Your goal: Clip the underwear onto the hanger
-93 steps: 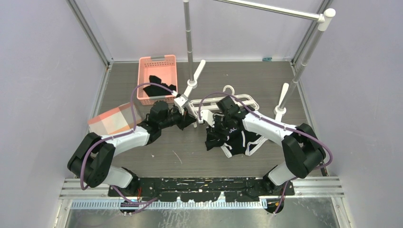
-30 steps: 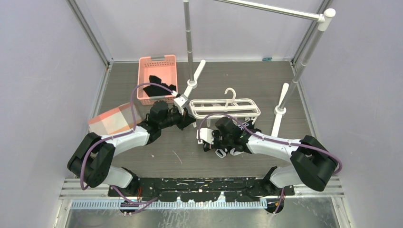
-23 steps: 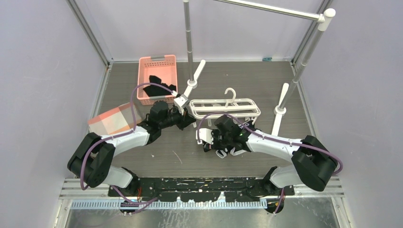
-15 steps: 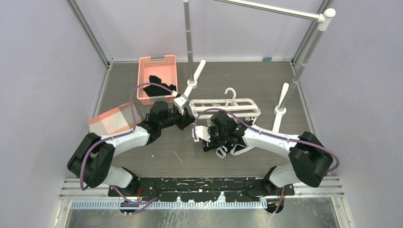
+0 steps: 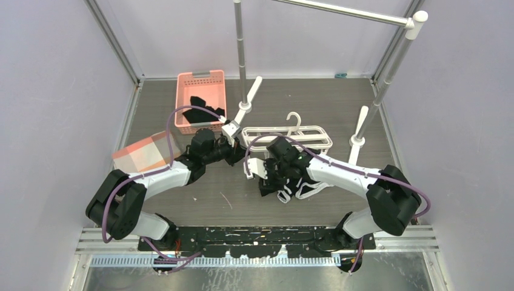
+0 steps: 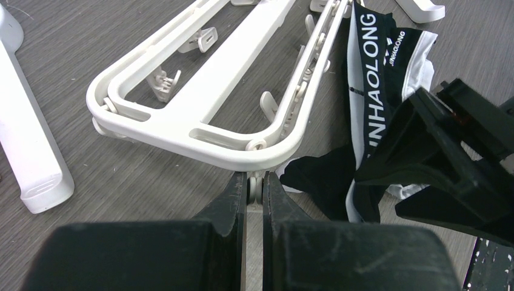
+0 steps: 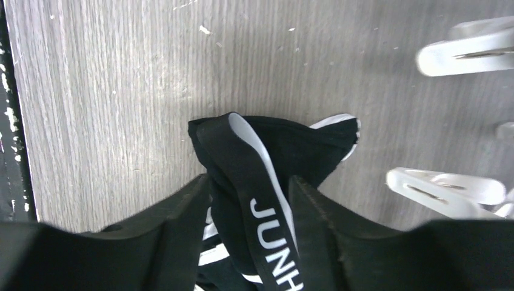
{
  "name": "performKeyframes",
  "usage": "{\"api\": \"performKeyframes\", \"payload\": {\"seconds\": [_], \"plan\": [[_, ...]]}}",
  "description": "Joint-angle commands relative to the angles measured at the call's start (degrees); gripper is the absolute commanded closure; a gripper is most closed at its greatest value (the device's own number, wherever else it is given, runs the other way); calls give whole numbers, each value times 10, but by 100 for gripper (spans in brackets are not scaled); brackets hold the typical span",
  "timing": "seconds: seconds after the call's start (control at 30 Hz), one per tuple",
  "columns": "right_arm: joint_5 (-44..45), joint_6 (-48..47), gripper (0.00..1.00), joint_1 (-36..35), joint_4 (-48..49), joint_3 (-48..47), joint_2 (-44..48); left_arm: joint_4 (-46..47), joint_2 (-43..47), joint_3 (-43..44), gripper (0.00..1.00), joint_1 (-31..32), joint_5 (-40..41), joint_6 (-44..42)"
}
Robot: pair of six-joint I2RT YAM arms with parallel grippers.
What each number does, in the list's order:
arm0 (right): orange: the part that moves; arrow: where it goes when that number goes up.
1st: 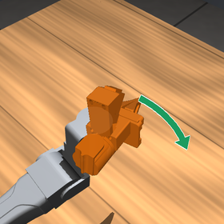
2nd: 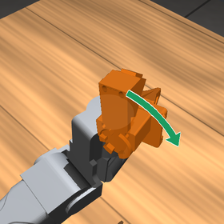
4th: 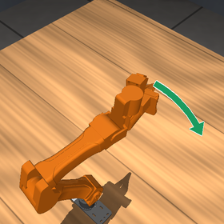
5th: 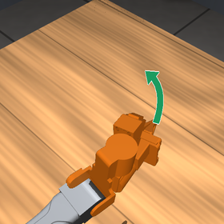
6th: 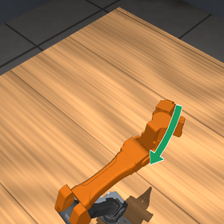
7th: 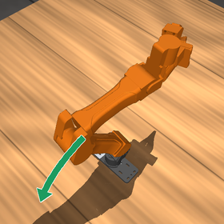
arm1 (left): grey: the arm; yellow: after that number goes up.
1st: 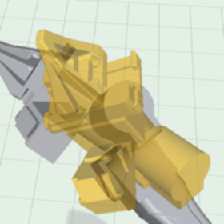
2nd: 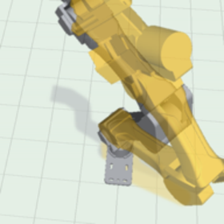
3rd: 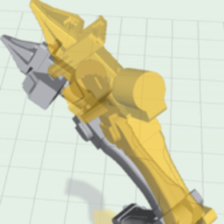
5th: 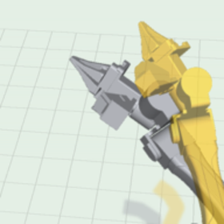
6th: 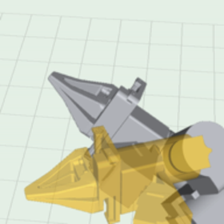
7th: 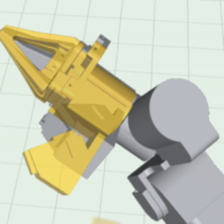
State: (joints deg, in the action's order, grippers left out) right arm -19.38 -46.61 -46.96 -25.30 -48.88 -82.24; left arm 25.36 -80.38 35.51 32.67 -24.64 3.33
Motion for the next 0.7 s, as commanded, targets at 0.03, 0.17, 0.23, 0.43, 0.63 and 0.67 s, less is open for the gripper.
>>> {"api": "performKeyframes", "payload": {"seconds": [0.03,0.17,0.23,0.43,0.63,0.67], "plan": [[-39,-27,36,27,-15,-62,16,29,22,9,100,1,5,-10],[-54,-41,34,44,-59,-95,-18,28,23,10,100,1,7,-12],[-69,-46,34,50,-80,-108,-36,28,22,10,100,1,6,-13],[-96,-54,34,65,-101,-124,-75,24,24,10,100,1,8,-15],[-110,-56,34,77,-123,-138,-99,21,24,11,100,1,9,-17],[-113,-58,34,78,-128,-140,-101,21,25,11,100,1,9,-17]]}}
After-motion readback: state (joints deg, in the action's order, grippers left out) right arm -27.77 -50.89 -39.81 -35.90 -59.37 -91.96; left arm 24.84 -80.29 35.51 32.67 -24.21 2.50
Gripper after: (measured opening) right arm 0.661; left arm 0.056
